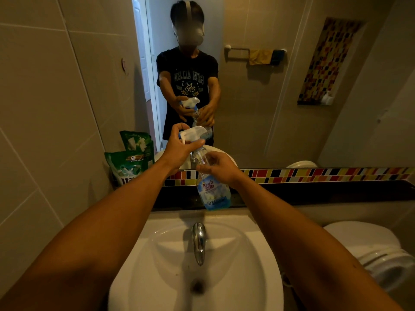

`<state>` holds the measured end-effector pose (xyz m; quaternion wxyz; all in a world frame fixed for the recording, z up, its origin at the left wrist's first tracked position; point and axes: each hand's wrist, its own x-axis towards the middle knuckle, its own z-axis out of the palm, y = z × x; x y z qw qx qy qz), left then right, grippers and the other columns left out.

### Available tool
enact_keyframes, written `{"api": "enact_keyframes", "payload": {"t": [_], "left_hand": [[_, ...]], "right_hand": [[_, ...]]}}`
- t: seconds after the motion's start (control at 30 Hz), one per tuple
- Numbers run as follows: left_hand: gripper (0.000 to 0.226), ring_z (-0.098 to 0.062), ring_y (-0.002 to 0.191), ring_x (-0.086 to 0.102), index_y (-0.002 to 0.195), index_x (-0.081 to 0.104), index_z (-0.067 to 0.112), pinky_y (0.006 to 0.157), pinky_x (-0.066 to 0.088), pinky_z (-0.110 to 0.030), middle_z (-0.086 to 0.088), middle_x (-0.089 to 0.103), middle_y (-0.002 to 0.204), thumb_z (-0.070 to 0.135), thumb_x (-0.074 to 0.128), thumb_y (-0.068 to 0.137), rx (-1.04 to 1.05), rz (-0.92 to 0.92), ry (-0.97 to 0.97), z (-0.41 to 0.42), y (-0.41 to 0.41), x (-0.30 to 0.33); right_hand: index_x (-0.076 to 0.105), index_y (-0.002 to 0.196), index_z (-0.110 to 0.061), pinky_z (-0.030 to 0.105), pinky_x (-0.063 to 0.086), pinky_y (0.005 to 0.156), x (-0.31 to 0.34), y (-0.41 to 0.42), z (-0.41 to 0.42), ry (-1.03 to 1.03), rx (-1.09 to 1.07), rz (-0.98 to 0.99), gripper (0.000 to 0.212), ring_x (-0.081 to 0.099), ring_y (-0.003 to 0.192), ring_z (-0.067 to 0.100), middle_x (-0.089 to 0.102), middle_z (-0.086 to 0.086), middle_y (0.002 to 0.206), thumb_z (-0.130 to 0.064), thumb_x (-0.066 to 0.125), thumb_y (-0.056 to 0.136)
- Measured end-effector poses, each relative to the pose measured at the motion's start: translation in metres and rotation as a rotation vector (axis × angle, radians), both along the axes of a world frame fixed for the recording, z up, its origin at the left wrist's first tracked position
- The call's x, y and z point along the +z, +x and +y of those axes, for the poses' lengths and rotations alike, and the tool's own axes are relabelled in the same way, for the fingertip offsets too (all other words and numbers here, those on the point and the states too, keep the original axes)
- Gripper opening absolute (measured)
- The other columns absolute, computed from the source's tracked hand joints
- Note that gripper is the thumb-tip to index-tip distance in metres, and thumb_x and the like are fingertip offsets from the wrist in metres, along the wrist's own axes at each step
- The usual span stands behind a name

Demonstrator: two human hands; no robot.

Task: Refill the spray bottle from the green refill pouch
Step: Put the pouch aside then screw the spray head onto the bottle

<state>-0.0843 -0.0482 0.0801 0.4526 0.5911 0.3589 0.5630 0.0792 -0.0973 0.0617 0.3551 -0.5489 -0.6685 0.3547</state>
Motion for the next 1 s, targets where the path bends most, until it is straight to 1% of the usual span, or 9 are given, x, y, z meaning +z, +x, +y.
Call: {"api": "enact_keyframes", "payload": {"t": [0.13, 0.23, 0.33, 0.47, 0.57, 0.73, 0.8, 0.9, 1.0], "left_hand": [[0.056, -0.012, 0.095, 0.062, 0.123, 0.044, 0.017, 0.065, 0.056, -0.018, 0.001, 0.054, 0.113, -0.003, 0.076, 0.082, 0.005, 0.020, 0.005, -0.002, -0.001, 0.002], [0.055, -0.017, 0.094, 0.061, 0.125, 0.044, 0.020, 0.060, 0.053, -0.015, -0.007, 0.054, 0.118, -0.006, 0.071, 0.084, -0.018, 0.022, -0.035, -0.002, -0.001, 0.006], [0.053, -0.013, 0.088, 0.059, 0.129, 0.043, 0.016, 0.053, 0.049, -0.012, -0.002, 0.054, 0.111, -0.001, 0.071, 0.087, -0.026, 0.016, -0.048, -0.005, 0.000, 0.008], [0.060, -0.008, 0.089, 0.059, 0.133, 0.041, 0.006, 0.059, 0.053, -0.013, 0.006, 0.052, 0.108, -0.002, 0.074, 0.085, 0.013, 0.031, -0.007, -0.009, 0.002, 0.009], [0.055, -0.012, 0.090, 0.062, 0.131, 0.044, 0.013, 0.062, 0.054, -0.015, -0.001, 0.053, 0.113, -0.004, 0.071, 0.086, -0.006, 0.051, -0.009, -0.009, 0.002, 0.010], [0.055, -0.013, 0.087, 0.057, 0.135, 0.041, 0.013, 0.052, 0.048, -0.011, -0.007, 0.049, 0.117, -0.001, 0.067, 0.088, -0.015, 0.039, -0.056, -0.014, 0.006, 0.012], [0.061, -0.014, 0.092, 0.060, 0.133, 0.040, 0.013, 0.057, 0.051, -0.012, -0.005, 0.052, 0.118, 0.005, 0.076, 0.085, -0.021, 0.021, -0.014, -0.015, 0.007, 0.009], [0.062, -0.016, 0.099, 0.063, 0.127, 0.041, 0.016, 0.069, 0.057, -0.020, 0.000, 0.053, 0.116, 0.002, 0.080, 0.081, -0.013, 0.046, 0.034, -0.014, 0.005, 0.008], [0.060, -0.019, 0.094, 0.064, 0.128, 0.044, 0.021, 0.066, 0.056, -0.020, -0.011, 0.054, 0.125, -0.006, 0.073, 0.083, -0.025, 0.054, -0.006, -0.013, 0.003, 0.011]], "right_hand": [[0.066, 0.119, -0.005, 0.025, 0.054, 0.070, 0.002, 0.001, -0.002, -0.002, -0.001, 0.022, 0.035, 0.066, 0.084, 0.013, 0.069, 0.001, 0.097, -0.025, 0.076, 0.091], [0.066, 0.119, -0.006, 0.036, 0.057, 0.083, 0.001, 0.003, -0.002, -0.015, -0.004, 0.048, 0.038, 0.069, 0.097, 0.024, 0.071, 0.007, 0.106, -0.026, 0.078, 0.090], [0.066, 0.119, -0.007, 0.049, 0.058, 0.094, 0.002, 0.004, -0.003, -0.023, -0.002, 0.057, 0.038, 0.070, 0.103, 0.031, 0.072, 0.013, 0.111, -0.027, 0.078, 0.089], [0.066, 0.119, -0.006, 0.054, 0.057, 0.096, 0.005, 0.004, -0.005, -0.028, 0.004, 0.047, 0.039, 0.070, 0.104, 0.033, 0.072, 0.015, 0.112, -0.027, 0.078, 0.089], [0.065, 0.120, -0.008, 0.058, 0.056, 0.095, 0.005, 0.005, -0.007, -0.032, -0.006, 0.050, 0.047, 0.070, 0.105, 0.035, 0.071, 0.016, 0.114, -0.035, 0.081, 0.084], [0.065, 0.116, -0.004, 0.060, 0.056, 0.094, 0.003, 0.008, -0.008, -0.022, -0.006, 0.050, 0.041, 0.070, 0.104, 0.040, 0.071, 0.022, 0.113, -0.030, 0.079, 0.087], [0.066, 0.115, -0.003, 0.062, 0.055, 0.094, 0.003, 0.007, -0.009, -0.010, 0.000, 0.054, 0.043, 0.069, 0.105, 0.042, 0.070, 0.024, 0.113, -0.031, 0.080, 0.086], [0.066, 0.116, -0.003, 0.059, 0.056, 0.095, 0.006, 0.006, -0.010, -0.015, 0.008, 0.052, 0.038, 0.070, 0.104, 0.039, 0.071, 0.022, 0.112, -0.027, 0.078, 0.089], [0.066, 0.117, -0.006, 0.057, 0.057, 0.095, 0.005, 0.007, -0.010, -0.026, -0.001, 0.065, 0.037, 0.072, 0.102, 0.034, 0.073, 0.015, 0.111, -0.027, 0.078, 0.089]]}}
